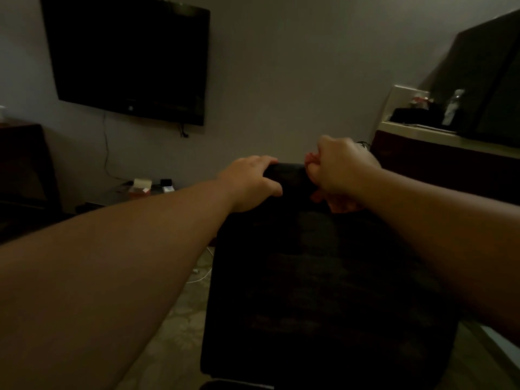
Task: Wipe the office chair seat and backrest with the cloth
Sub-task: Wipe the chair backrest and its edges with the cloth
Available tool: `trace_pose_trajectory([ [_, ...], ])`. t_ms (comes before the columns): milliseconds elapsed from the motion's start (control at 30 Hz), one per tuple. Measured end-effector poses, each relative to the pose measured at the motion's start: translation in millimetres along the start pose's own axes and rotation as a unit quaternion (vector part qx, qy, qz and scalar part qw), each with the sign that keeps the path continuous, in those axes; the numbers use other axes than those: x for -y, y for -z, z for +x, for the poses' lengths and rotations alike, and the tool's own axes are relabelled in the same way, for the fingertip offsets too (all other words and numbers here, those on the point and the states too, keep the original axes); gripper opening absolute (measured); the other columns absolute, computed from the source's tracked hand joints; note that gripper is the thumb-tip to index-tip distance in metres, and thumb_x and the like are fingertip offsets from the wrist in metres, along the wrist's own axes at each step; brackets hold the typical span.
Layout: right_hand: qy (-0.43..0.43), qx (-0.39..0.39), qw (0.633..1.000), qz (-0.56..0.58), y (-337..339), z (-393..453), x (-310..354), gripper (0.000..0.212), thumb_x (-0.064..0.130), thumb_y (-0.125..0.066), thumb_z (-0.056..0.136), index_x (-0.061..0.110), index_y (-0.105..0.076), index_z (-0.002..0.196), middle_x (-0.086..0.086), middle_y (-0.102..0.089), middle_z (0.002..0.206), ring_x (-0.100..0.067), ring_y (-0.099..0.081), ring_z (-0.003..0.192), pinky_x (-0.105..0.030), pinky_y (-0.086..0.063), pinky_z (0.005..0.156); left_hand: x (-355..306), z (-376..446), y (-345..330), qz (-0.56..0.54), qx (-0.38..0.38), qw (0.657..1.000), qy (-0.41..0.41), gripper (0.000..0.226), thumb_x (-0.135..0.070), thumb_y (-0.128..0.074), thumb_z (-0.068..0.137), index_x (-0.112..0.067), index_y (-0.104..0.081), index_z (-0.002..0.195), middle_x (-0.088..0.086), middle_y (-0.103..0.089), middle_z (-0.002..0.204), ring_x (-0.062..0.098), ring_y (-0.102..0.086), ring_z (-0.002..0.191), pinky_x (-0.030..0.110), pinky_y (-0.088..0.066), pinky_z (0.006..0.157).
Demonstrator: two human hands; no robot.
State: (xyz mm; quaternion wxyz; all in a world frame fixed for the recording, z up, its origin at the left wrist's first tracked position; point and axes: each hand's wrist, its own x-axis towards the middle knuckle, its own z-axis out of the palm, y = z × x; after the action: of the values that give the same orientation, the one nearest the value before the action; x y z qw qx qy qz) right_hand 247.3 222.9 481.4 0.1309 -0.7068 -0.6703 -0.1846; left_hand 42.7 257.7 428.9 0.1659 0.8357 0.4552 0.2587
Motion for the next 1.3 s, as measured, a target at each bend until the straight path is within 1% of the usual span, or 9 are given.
trace_pose_trajectory([
  [200,0.028,0.101,0.994,-0.028,18.6,-6.0,-30.2,0.024,0.049,-0.063,0.098,0.028,-0.054,0.092,-0.002,-0.065,0.09,-0.02,-0.067,0.074,-0.035,-0.057,0.063,29.0,-11.5,7.2,-0.106,-0.015,0.994,-0.003,0.075,-0.039,-0.07,0.082,-0.023,-0.048,0.153,0.003,-0.053,0.141,0.021,-0.056,0.123,0.042,-0.053,0.104],
  [367,0.051,0.044,0.998,-0.015,6.4,-1.2,-5.7,0.027,0.051,-0.06,0.1,0.025,-0.053,0.097,-0.002,-0.06,0.088,-0.023,-0.063,0.076,-0.04,-0.058,0.068,51.0,-24.0,-7.3,-0.336,-0.046,0.94,0.042,0.052,-0.013,-0.058,0.1,-0.012,-0.047,0.151,0.012,-0.055,0.143,0.013,-0.059,0.112,0.025,-0.052,0.09],
  [533,0.042,0.105,0.993,-0.035,18.2,-3.6,-13.7,0.023,0.047,-0.065,0.096,0.028,-0.053,0.091,-0.003,-0.063,0.093,-0.02,-0.064,0.076,-0.033,-0.053,0.062,49.0,-28.9,-15.0,-0.401,-0.058,0.914,0.031,0.063,-0.038,-0.057,0.093,-0.016,-0.052,0.151,-0.003,-0.062,0.13,0.006,-0.06,0.117,0.019,-0.048,0.096],
  [700,0.045,0.029,0.998,0.026,5.1,-2.7,20.3,0.027,0.05,-0.063,0.096,0.025,-0.052,0.096,-0.004,-0.062,0.09,-0.024,-0.064,0.076,-0.038,-0.058,0.068,48.4,-29.8,-20.5,-0.41,-0.083,0.907,0.04,0.044,-0.025,-0.04,0.113,-0.009,-0.049,0.153,0.003,-0.061,0.14,0.016,-0.056,0.132,0.019,-0.045,0.106],
  [800,0.091,0.074,0.993,0.033,-5.4,-16.6,28.5,0.024,0.046,-0.066,0.094,0.025,-0.055,0.095,-0.002,-0.065,0.086,-0.021,-0.064,0.069,-0.033,-0.054,0.06,49.4,-36.0,-16.4,-0.419,-0.059,0.905,0.041,0.041,-0.032,-0.036,0.113,-0.016,-0.06,0.142,-0.013,-0.069,0.114,-0.005,-0.067,0.104,0.007,-0.05,0.084],
  [933,-0.017,-0.005,1.0,0.004,3.8,3.5,16.7,0.028,0.051,-0.062,0.095,0.023,-0.057,0.096,-0.007,-0.065,0.089,-0.025,-0.065,0.072,-0.036,-0.057,0.062,45.2,-34.8,-18.8,-0.435,-0.029,0.899,0.037,0.036,-0.035,-0.029,0.114,-0.033,-0.064,0.107,-0.019,-0.069,0.098,-0.015,-0.068,0.083,0.003,-0.048,0.069],
  [1033,0.007,-0.024,1.0,0.019,-4.1,6.9,43.4,0.028,0.048,-0.061,0.097,0.022,-0.054,0.103,-0.004,-0.059,0.088,-0.022,-0.057,0.07,-0.03,-0.045,0.056,49.3,-31.5,-22.9,-0.451,-0.047,0.89,0.042,0.045,-0.038,-0.026,0.114,-0.019,-0.061,0.136,-0.013,-0.064,0.112,-0.003,-0.065,0.108,0.003,-0.048,0.071],
  [1167,0.149,0.114,0.982,-0.027,-7.6,-6.7,62.3,0.023,0.047,-0.065,0.091,0.03,-0.05,0.095,0.003,-0.062,0.09,-0.016,-0.056,0.071,-0.028,-0.04,0.057,54.2,-33.2,-25.4,-0.49,-0.046,0.87,0.033,0.055,-0.038,-0.023,0.114,-0.009,-0.046,0.154,0.002,-0.058,0.134,0.009,-0.059,0.115,0.006,-0.052,0.079],
  [1300,0.054,0.038,0.997,-0.038,11.1,13.3,46.3,0.028,0.05,-0.061,0.093,0.024,-0.052,0.089,-0.004,-0.06,0.089,-0.022,-0.059,0.074,-0.033,-0.05,0.062,52.5,-31.5,-26.8,-0.507,-0.044,0.861,0.024,0.057,-0.042,-0.023,0.114,-0.011,-0.045,0.155,-0.001,-0.055,0.137,0.006,-0.056,0.117,0.01,-0.049,0.091],
])
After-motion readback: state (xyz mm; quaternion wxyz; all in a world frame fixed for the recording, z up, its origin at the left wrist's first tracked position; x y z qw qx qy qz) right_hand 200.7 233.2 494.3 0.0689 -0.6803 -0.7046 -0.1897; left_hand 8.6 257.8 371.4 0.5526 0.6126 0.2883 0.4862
